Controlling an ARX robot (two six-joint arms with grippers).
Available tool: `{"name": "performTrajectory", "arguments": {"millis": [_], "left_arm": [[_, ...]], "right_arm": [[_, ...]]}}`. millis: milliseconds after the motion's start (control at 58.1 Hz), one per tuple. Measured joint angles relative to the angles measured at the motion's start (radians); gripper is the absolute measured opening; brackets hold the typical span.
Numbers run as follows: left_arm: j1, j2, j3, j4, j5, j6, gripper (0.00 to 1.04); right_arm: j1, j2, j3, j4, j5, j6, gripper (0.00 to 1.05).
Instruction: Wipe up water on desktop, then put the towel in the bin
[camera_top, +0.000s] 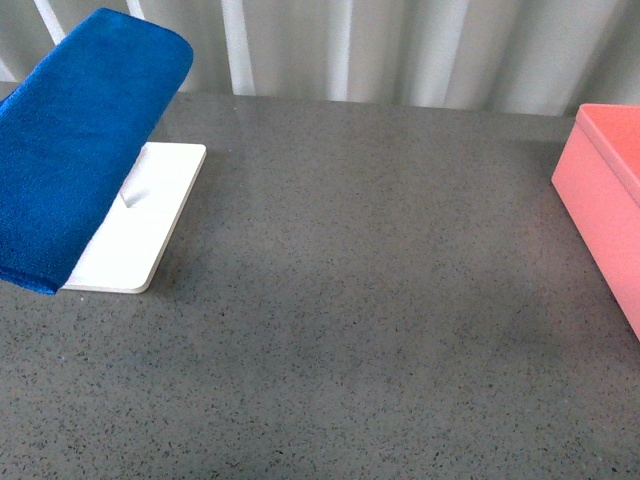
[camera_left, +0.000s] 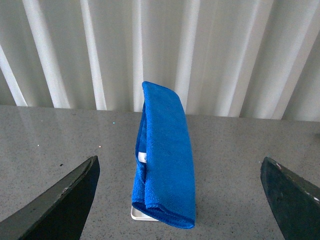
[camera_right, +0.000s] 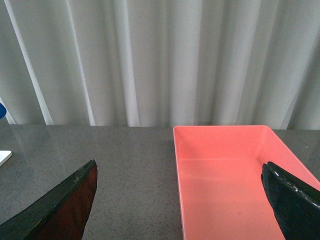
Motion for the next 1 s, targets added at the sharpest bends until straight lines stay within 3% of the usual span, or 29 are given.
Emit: {"name": "performTrajectory", "arguments": {"millis": [999], "left_arm": [[0.000,0.000,0.000,0.000,0.000,0.000,0.98]], "right_arm": [[0.000,0.000,0.000,0.000,0.000,0.000,0.98]]}}
